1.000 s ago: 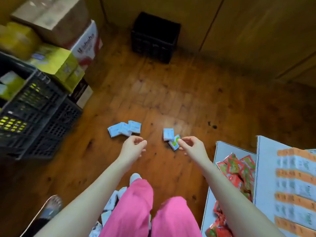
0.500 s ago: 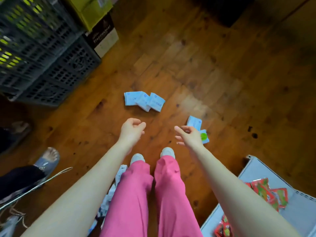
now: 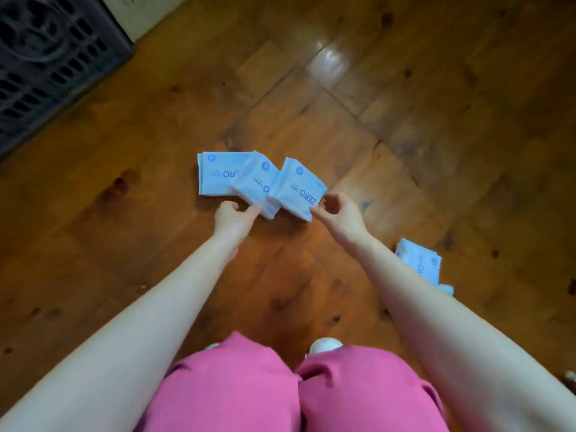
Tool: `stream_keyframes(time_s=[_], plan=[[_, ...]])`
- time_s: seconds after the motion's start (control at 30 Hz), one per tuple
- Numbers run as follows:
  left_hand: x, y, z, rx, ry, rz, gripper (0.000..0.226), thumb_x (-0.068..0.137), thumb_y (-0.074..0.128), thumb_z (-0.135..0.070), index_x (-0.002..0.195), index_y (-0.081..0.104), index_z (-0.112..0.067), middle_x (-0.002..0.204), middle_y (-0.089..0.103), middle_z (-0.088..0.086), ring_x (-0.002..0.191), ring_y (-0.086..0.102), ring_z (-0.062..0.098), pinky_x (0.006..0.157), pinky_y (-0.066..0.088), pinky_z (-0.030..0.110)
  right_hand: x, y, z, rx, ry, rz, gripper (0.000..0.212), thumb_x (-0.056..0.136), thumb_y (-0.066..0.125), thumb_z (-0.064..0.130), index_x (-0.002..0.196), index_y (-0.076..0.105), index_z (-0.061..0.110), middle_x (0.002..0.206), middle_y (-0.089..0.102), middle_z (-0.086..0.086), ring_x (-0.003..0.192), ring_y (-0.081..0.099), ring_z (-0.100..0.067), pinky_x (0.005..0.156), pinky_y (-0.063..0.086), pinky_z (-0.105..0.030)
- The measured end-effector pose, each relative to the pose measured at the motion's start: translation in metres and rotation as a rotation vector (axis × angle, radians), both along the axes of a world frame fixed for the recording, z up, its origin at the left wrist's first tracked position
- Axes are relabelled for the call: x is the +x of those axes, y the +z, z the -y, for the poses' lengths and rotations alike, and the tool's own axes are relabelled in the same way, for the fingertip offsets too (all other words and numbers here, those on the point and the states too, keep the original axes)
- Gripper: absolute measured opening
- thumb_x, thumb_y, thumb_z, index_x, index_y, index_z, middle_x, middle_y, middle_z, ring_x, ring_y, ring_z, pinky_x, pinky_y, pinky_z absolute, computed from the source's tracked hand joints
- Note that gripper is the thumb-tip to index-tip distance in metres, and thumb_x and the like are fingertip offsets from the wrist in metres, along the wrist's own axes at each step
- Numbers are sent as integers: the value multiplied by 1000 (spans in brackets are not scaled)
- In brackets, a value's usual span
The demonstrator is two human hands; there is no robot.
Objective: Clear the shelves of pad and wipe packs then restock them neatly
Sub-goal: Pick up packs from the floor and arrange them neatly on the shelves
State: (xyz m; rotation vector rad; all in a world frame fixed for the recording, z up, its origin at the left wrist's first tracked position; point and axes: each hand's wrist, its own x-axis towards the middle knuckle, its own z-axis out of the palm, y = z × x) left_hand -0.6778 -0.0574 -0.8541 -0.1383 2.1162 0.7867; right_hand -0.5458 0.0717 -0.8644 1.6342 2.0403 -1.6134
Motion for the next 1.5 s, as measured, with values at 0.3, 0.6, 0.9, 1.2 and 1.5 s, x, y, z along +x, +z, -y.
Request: stream_keyframes(time_s=[0.3, 0.6, 0.9, 1.2, 1.5], plan=[[-16, -105, -22, 243, 345, 165, 53, 81, 72, -31, 124, 50, -10, 121, 58, 1, 103, 57, 19, 78, 44, 35, -49, -93, -54, 33, 338, -8, 105, 59, 81, 43, 143, 28, 9, 135, 43, -1, 124, 43, -16, 105, 37, -33], [-22, -81, 14, 428, 343, -40, 34, 80, 61, 1, 108, 49, -12, 97, 61, -2, 84, 62, 10, 71, 52, 27, -21, -74, -38, -215, 201, -152, 26, 77, 75, 21, 97, 67, 7, 95, 72, -6, 82, 68, -16, 72, 56, -27], [-1, -55, 38, 819, 212, 373, 69, 64, 68, -68, 117, 64, -25, 121, 66, 5, 110, 63, 23, 89, 53, 47, -42, -41, 32, -447, 9, -375, 22, 84, 67, 23, 102, 64, 9, 93, 72, -6, 77, 67, -15, 70, 55, -30], [-22, -62, 81, 689, 522, 325, 61, 47, 75, -39, 104, 66, -21, 104, 72, 7, 92, 68, 26, 89, 50, 52, -119, -66, 16, 87, 173, -203, 27, 86, 64, 39, 84, 59, 13, 82, 61, -1, 78, 57, -16, 71, 41, -29], [-32, -58, 103, 698, 528, 281, 55, 55, 72, -36, 109, 64, -23, 103, 72, 3, 87, 69, 21, 74, 57, 43, -173, -106, 28, 453, 762, 153, 79, 66, 78, 50, 122, 42, 8, 122, 50, -10, 114, 47, -29, 86, 40, -36]])
